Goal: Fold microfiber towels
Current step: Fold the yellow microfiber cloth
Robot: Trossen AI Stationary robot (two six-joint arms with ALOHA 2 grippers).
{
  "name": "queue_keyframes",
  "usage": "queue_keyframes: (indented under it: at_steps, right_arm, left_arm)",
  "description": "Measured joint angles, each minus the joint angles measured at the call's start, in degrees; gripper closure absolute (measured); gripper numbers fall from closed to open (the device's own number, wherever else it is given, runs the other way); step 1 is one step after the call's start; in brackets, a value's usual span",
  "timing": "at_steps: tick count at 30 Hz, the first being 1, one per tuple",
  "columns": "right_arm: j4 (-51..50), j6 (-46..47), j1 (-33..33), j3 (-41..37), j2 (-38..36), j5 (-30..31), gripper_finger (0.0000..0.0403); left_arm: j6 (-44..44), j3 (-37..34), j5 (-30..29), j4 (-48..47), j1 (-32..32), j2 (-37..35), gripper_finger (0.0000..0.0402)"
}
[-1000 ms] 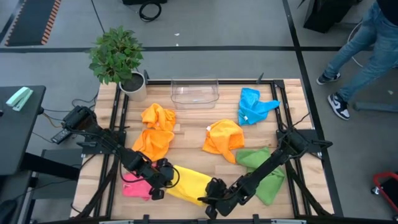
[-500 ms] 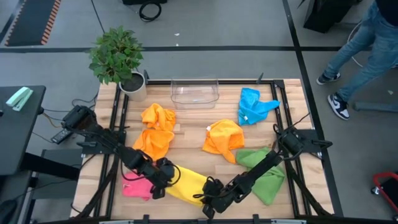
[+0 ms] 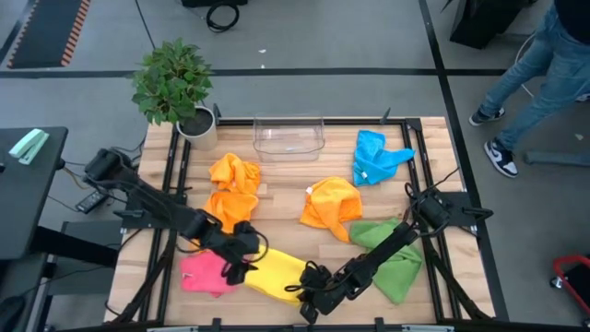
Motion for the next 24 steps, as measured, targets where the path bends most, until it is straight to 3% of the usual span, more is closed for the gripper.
queue_keyframes:
  at_steps: [9, 18, 24]
  right_arm:
    - [0.21, 0.11, -0.22, -0.08, -0.28, 0.01, 0.0401]
    - [0.23, 0.4, -0.22, -0.08, -0.27, -0.74, 0.0401]
    - [0.35, 0.45, -0.22, -0.11, -0.26, -0.8, 0.0401]
  left_arm:
    - [9.24, -0.04, 0.48, 6.82, 6.19, 9.89, 0.0185]
    - [12.29, -0.06, 13.3, 9.92, 10.03, 15.26, 0.0167]
    - [13.78, -0.06, 14.04, 10.21, 10.29, 17.37, 0.018]
